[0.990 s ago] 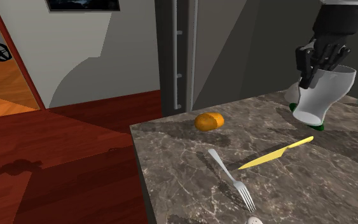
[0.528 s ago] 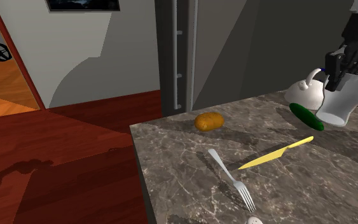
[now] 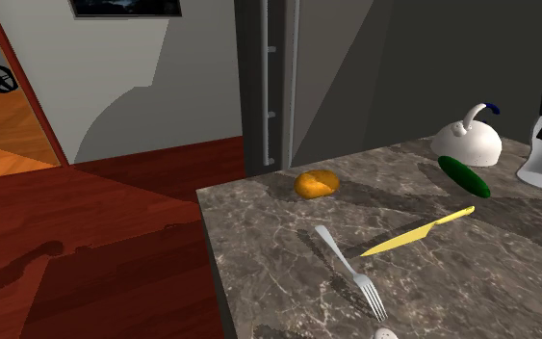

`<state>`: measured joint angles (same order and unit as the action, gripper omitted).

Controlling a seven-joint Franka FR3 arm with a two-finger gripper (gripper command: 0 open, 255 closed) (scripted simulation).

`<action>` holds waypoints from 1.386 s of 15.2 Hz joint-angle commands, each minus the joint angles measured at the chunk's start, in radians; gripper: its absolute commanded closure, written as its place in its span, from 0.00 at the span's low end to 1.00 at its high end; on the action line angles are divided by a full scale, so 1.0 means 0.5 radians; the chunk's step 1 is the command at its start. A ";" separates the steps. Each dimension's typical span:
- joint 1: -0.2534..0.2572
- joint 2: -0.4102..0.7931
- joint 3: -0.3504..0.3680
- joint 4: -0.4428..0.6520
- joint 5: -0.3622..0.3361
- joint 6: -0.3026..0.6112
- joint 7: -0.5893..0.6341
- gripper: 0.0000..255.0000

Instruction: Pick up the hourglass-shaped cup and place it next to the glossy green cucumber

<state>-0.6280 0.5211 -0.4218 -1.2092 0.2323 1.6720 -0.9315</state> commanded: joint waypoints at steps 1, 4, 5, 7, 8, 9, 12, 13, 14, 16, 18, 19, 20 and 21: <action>-0.117 0.187 0.009 0.271 0.059 -0.089 -0.058 1.00; -0.232 0.369 0.028 0.531 0.106 -0.167 -0.095 1.00; -0.223 0.360 0.027 0.487 0.104 -0.133 -0.099 1.00; -0.207 0.345 0.025 0.406 0.102 -0.069 -0.106 1.00; -0.199 0.340 0.024 0.368 0.101 -0.039 -0.110 1.00; -0.193 0.336 0.023 0.333 0.101 -0.009 -0.113 1.00; -0.175 0.328 0.023 0.236 0.102 0.077 -0.123 1.00; -0.171 0.327 0.023 0.207 0.103 0.105 -0.126 1.00; -0.166 0.327 0.024 0.179 0.104 0.131 -0.129 1.00; -0.158 0.328 0.025 0.127 0.107 0.184 -0.135 1.00; -0.151 0.333 0.027 0.078 0.110 0.234 -0.141 1.00; -0.148 0.335 0.028 0.056 0.112 0.259 -0.144 1.00; -0.146 0.339 0.029 0.034 0.115 0.284 -0.147 1.00; -0.143 0.343 0.030 0.014 0.117 0.308 -0.150 1.00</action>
<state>-0.7006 0.6931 -0.4032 -1.1784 0.2932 1.8051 -1.0060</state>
